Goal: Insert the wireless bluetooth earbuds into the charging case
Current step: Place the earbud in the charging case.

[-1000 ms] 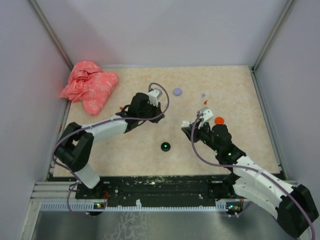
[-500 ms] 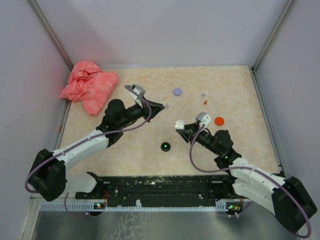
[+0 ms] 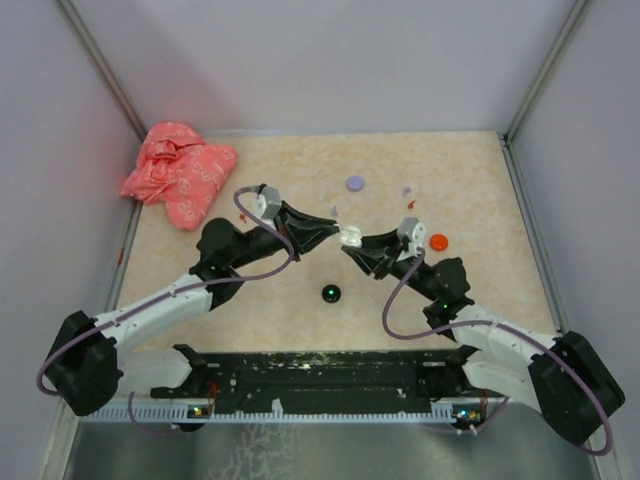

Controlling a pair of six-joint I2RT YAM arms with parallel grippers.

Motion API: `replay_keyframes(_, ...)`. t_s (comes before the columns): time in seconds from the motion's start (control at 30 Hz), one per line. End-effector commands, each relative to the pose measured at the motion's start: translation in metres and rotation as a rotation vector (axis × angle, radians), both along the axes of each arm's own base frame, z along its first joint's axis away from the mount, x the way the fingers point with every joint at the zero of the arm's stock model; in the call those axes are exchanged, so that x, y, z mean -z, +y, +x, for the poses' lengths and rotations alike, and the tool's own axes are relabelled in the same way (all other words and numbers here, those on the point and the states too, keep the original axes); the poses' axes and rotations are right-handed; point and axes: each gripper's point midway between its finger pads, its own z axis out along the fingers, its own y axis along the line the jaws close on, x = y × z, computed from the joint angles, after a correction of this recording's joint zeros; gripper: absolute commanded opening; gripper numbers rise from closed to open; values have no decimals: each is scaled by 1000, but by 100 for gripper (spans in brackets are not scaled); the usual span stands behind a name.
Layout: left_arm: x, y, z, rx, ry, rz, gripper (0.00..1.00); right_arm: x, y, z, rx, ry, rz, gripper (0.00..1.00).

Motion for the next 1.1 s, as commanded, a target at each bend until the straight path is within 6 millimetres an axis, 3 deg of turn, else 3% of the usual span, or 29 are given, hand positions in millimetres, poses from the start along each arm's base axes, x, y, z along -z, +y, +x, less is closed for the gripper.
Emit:
replay_keyframes(0.0, -28, 7, -13, -13, -95, -89, 4, -67, 3, -12, -72, -149, 182, 0)
replay_keyframes(0.3, -35, 9, -19, -30, -108, -151, 3, -84, 17, -20, -123, -181, 238, 0)
replay_keyframes(0.6, -41, 9, -19, -66, -135, -175, 3, -86, 31, -27, -159, -183, 247, 0)
replay_keyframes(1.07, -36, 9, -23, -78, -138, -166, 2, -95, 25, -26, -130, -186, 299, 0)
